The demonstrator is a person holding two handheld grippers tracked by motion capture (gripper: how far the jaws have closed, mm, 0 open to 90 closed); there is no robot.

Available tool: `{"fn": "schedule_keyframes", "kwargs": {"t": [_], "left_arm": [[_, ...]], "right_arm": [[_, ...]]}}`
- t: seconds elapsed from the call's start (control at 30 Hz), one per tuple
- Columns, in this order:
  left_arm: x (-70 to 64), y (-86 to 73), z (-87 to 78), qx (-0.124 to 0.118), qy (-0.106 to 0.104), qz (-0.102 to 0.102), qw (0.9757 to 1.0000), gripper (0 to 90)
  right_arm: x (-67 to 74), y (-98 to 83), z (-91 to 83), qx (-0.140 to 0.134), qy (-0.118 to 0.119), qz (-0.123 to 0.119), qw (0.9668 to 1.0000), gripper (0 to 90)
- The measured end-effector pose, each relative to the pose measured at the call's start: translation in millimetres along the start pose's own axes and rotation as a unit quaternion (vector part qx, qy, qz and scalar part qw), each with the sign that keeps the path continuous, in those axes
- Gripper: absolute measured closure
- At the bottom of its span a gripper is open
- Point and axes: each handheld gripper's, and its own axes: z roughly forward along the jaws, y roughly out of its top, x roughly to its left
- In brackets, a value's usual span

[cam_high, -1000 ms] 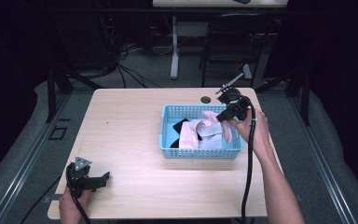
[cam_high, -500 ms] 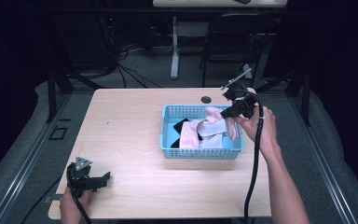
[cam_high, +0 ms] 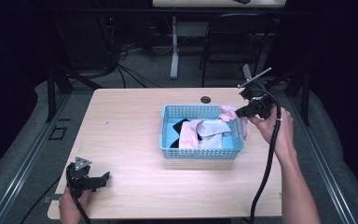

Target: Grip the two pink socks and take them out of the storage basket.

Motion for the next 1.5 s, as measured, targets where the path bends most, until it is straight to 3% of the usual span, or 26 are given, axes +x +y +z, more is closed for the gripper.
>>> {"fn": "schedule_keyframes", "kwargs": {"t": [0.53,0.87,1.23,1.5], "left_arm": [[-0.2,-0.1,0.0,0.000,0.000,0.000,1.0000,0.5],[-0.1,0.0,-0.1,0.000,0.000,0.001,1.0000,0.5],[0.2,0.0,0.1,0.000,-0.001,0.000,1.0000,0.5],[0.5,0.0,0.0,0.000,0.001,-0.001,1.0000,0.5]], "right_arm": [[-46.7,-41.0,-2.9,0.004,-0.017,0.063,0.9979,84.5],[-64.3,-61.1,3.9,0.015,-0.019,0.094,0.9953,84.4],[-76.4,-74.3,24.9,0.043,-0.013,0.119,0.9919,84.4],[-84.3,-87.7,52.1,0.069,-0.008,0.152,0.9860,84.4]]}}
